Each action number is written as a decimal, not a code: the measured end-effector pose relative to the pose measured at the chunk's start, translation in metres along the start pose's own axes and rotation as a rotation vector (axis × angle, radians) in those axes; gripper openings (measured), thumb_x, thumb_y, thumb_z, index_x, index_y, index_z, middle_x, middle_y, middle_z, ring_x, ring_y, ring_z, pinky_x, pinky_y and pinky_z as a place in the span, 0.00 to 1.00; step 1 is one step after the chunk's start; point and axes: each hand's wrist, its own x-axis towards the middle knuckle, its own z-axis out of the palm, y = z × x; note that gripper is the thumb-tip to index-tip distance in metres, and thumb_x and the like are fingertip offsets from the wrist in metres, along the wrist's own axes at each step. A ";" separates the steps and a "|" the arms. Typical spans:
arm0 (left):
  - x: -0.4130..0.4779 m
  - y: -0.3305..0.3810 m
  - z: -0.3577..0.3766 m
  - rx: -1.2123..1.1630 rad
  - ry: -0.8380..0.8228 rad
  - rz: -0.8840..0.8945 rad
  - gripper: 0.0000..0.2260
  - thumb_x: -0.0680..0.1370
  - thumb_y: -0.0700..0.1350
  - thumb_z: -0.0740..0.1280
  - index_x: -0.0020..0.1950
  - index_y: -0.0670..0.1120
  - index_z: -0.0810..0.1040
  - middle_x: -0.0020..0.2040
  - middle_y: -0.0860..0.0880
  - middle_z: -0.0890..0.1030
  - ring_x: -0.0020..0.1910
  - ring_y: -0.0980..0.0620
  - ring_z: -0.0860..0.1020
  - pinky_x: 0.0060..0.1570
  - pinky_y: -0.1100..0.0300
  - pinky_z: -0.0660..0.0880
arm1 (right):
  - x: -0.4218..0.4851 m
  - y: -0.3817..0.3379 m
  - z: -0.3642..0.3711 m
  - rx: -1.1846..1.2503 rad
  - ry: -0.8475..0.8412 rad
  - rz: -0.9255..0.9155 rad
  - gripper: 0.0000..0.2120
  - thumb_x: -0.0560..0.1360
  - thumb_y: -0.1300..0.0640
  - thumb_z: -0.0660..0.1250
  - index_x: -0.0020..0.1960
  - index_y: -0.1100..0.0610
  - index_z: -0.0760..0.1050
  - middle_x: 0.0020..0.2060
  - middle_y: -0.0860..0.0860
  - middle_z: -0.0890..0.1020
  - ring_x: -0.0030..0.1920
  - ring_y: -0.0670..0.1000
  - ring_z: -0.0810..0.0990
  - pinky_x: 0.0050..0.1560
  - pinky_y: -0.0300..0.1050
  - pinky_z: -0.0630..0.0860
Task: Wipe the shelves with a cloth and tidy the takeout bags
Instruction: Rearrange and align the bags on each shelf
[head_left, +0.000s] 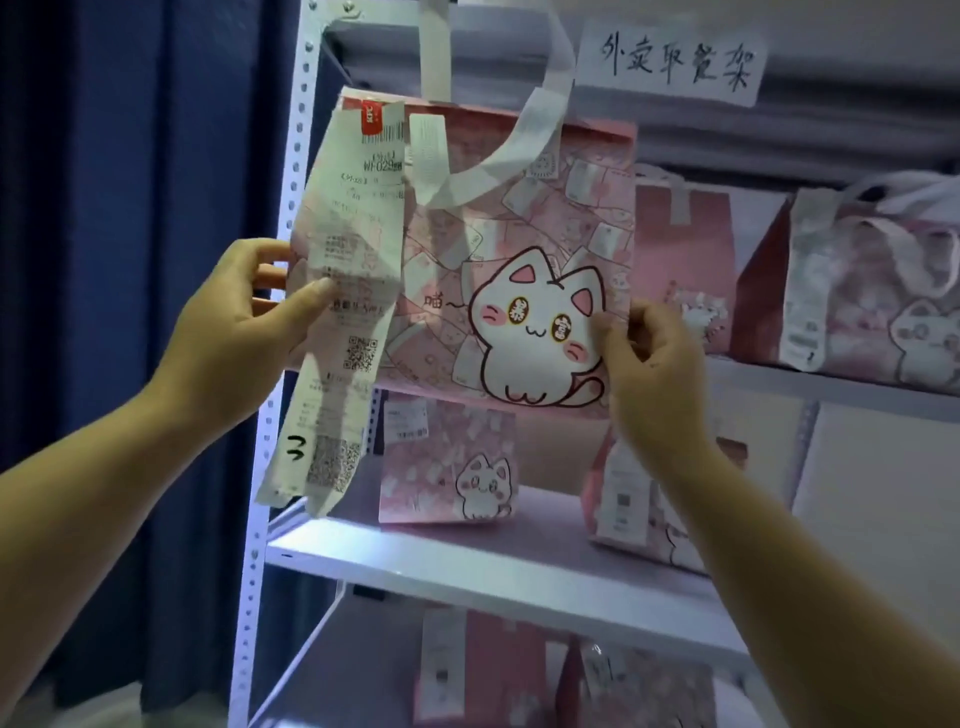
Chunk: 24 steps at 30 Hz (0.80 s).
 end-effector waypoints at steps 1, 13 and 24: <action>-0.012 0.003 0.003 -0.012 -0.008 -0.013 0.08 0.71 0.59 0.66 0.48 0.65 0.70 0.46 0.57 0.78 0.37 0.65 0.79 0.27 0.71 0.73 | -0.009 0.001 -0.008 0.006 -0.012 0.013 0.06 0.78 0.52 0.63 0.44 0.53 0.74 0.35 0.47 0.80 0.35 0.47 0.78 0.34 0.46 0.77; -0.117 -0.029 0.071 -0.004 -0.180 -0.231 0.12 0.74 0.50 0.69 0.53 0.59 0.70 0.49 0.58 0.77 0.45 0.60 0.78 0.30 0.69 0.75 | -0.096 0.056 -0.072 -0.091 -0.126 0.229 0.02 0.77 0.53 0.63 0.45 0.48 0.73 0.43 0.53 0.81 0.42 0.54 0.81 0.40 0.46 0.80; -0.136 -0.113 0.159 0.076 -0.371 -0.369 0.17 0.72 0.47 0.71 0.56 0.56 0.67 0.51 0.59 0.76 0.50 0.58 0.77 0.41 0.57 0.76 | -0.132 0.154 -0.080 -0.172 -0.173 0.549 0.05 0.75 0.56 0.66 0.43 0.48 0.72 0.38 0.45 0.81 0.36 0.40 0.80 0.31 0.30 0.74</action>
